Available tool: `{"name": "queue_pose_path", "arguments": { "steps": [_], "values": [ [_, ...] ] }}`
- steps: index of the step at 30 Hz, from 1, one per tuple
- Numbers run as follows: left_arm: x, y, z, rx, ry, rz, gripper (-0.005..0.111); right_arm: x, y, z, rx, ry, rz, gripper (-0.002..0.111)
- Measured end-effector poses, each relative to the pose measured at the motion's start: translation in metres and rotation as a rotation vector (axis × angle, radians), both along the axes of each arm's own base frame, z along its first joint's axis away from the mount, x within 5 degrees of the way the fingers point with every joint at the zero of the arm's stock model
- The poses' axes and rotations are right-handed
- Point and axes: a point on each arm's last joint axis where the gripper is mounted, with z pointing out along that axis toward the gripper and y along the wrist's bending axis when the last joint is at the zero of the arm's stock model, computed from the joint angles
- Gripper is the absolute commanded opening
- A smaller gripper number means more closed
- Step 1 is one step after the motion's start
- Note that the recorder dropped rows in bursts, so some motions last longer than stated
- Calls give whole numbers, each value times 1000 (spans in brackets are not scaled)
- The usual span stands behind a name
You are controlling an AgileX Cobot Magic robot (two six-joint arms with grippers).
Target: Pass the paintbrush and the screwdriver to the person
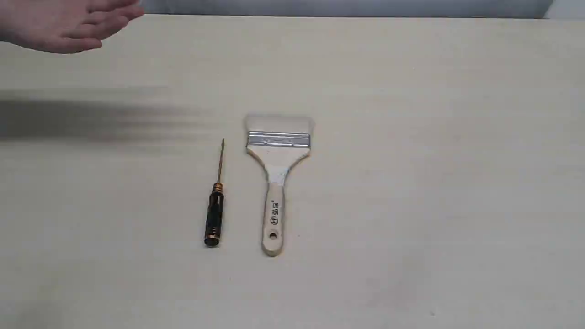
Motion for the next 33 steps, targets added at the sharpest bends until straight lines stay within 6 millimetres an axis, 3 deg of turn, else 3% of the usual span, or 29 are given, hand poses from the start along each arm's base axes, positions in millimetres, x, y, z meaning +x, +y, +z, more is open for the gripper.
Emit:
{"name": "queue_pose_path", "arguments": {
  "steps": [8,14,18,20,23,27,31,33],
  "values": [
    [0,0,0,0,0,0,0,0,0,1,28,-9,2,5],
    [0,0,0,0,0,0,0,-1,-2,4,168,-57,8,5],
    [0,0,0,0,0,0,0,-1,-1,6,245,-74,29,22],
    [0,0,0,0,0,0,0,-1,1,7,264,-76,70,39],
    [0,0,0,0,0,0,0,-2,7,23,278,-108,178,52],
    [0,0,0,0,0,0,0,2,18,50,243,-105,321,52],
    [0,0,0,0,0,0,0,21,32,89,198,-4,425,52],
    [0,0,0,0,0,0,0,40,44,103,164,101,452,52]
  ]
}}
